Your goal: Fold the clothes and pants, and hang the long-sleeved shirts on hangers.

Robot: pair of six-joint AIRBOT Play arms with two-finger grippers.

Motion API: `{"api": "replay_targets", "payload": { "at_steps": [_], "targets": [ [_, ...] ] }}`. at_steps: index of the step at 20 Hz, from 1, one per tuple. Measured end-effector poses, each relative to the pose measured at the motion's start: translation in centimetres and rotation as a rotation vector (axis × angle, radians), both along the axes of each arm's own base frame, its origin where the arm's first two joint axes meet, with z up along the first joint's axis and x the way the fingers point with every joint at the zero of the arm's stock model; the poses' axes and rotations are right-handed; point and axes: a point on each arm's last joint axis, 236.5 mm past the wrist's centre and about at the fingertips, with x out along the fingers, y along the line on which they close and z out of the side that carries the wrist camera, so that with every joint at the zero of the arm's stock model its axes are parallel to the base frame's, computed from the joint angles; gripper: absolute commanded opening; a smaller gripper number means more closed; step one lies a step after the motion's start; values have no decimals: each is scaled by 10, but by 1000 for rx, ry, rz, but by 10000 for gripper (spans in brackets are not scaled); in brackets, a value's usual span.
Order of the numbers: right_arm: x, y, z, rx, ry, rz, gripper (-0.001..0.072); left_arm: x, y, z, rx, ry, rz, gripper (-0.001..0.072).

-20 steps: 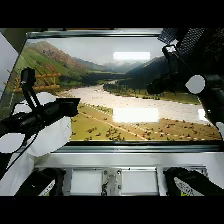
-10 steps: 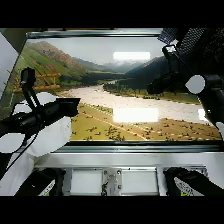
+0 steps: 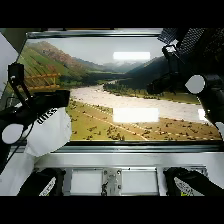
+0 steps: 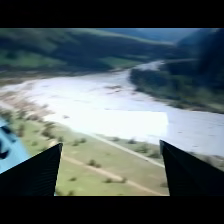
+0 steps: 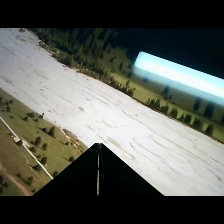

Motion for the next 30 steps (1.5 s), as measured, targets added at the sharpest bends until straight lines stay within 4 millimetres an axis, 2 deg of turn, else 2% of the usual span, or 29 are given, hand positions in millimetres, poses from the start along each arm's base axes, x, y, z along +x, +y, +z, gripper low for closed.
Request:
{"api": "replay_targets", "payload": {
  "at_steps": [3,5,6,9,14,15,16,17,18,20,22,23,25,27,28,30],
  "targets": [
    [0,0,-1,0,2,0,20,7,88,-53,64,183,233,658],
    [0,0,-1,0,2,0,20,3,135,-89,68,301,353,659],
    [0,0,-1,0,3,0,19,1,152,-105,66,352,395,658],
    [1,0,-2,-1,4,0,20,0,180,-148,55,459,459,659],
    [1,0,-2,-1,5,0,20,15,180,-199,60,541,435,656],
    [1,0,-2,-1,5,0,19,18,178,-206,61,554,425,467],
    [1,0,-2,-1,5,0,19,23,175,-211,63,567,417,221],
    [1,0,-2,-1,5,0,19,27,172,-213,67,579,404,10],
    [1,0,-2,-1,5,0,20,32,169,-213,71,586,392,12],
    [1,0,-2,0,5,0,20,48,158,-202,81,574,361,12],
    [0,4,-1,17,8,2,20,70,139,-174,95,519,314,12],
    [-1,7,0,34,13,3,19,84,122,-152,100,468,277,12],
    [-3,14,2,71,20,6,20,107,75,-97,93,340,180,13],
    [-3,16,5,88,18,7,20,118,11,-29,71,187,52,12],
    [-3,14,9,79,4,10,20,117,-21,5,59,114,-15,12],
    [-1,1,22,21,-50,19,20,99,-86,72,23,-28,-156,12]
  ]
}}
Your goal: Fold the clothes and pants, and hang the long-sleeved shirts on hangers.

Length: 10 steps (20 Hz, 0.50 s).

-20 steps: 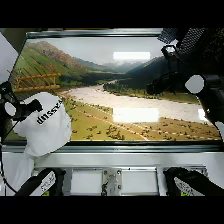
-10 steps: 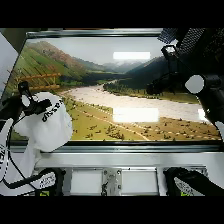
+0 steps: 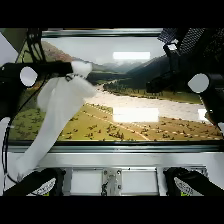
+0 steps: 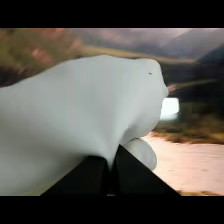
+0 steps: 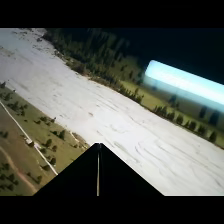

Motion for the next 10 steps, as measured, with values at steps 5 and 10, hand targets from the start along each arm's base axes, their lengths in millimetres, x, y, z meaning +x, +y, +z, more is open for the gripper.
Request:
{"api": "replay_targets", "payload": {
  "at_steps": [5,10],
  "targets": [
    [-1,-59,63,-99,-185,-113,19,-73,-117,96,-94,-190,-303,13],
    [-13,-119,103,-64,-264,-317,19,-62,-173,44,-46,-106,-385,399]
  ]
}}
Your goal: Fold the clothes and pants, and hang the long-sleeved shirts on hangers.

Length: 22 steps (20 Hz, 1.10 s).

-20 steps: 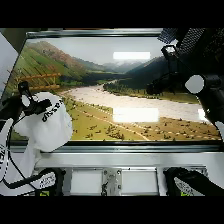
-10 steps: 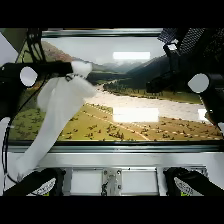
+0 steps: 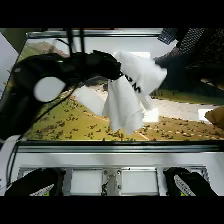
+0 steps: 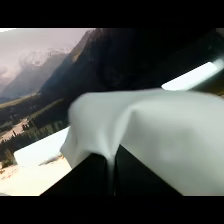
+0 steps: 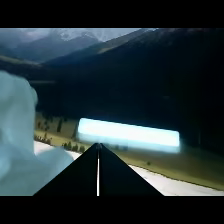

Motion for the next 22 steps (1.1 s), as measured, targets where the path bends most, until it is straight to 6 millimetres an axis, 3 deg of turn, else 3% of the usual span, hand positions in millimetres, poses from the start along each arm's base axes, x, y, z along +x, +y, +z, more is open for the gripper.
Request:
{"api": "replay_targets", "payload": {
  "at_steps": [1,3,5,9,10,11,12,14,16,19,22],
  "targets": [
    [-1,-7,3,6,-5,-23,19,13,-8,-21,21,21,4,694],
    [-4,-16,5,16,-10,-54,20,38,-11,-67,66,91,34,678],
    [-4,-20,5,19,-8,-69,30,59,7,-106,99,181,99,678],
    [-7,-23,-8,23,47,-79,37,77,87,-170,178,378,270,678],
    [-9,-23,-18,25,84,-79,194,77,112,-185,191,427,319,678],
    [-11,-22,-29,28,125,-79,468,75,133,-199,199,469,363,678],
    [-13,-21,-42,35,165,-76,539,72,157,-216,204,521,414,678],
    [-21,-19,-74,52,262,-81,535,60,190,-251,180,638,492,678],
    [-33,-18,-114,77,370,-103,535,45,203,-287,126,763,527,678],
    [-60,-12,-179,135,542,-145,536,22,197,-330,51,903,512,677],
    [-95,11,-242,258,713,-165,536,9,184,-352,16,967,486,677]
  ]
}}
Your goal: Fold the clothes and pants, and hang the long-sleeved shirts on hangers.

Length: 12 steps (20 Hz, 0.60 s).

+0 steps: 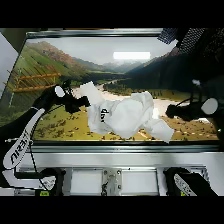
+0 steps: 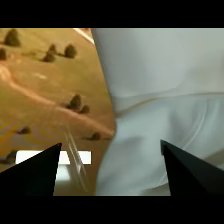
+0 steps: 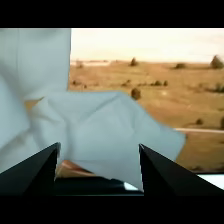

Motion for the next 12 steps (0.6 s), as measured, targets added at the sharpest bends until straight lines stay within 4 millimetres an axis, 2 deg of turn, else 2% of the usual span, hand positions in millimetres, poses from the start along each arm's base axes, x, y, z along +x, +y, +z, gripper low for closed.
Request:
{"api": "replay_targets", "payload": {
  "at_steps": [2,4,7,10,12],
  "targets": [
    [-19,23,-31,109,75,-32,535,-2,-9,-5,-19,1,-8,677],
    [-33,49,-53,223,122,-56,535,-2,-17,-8,-28,-10,-14,677],
    [-46,86,-74,336,159,-50,534,0,-25,-9,-37,-28,-20,677],
    [-52,116,-89,375,175,-17,534,2,-27,-10,-39,-36,-19,674],
    [-53,135,-97,392,179,-3,534,3,-28,-10,-40,-40,-18,364]
  ]
}}
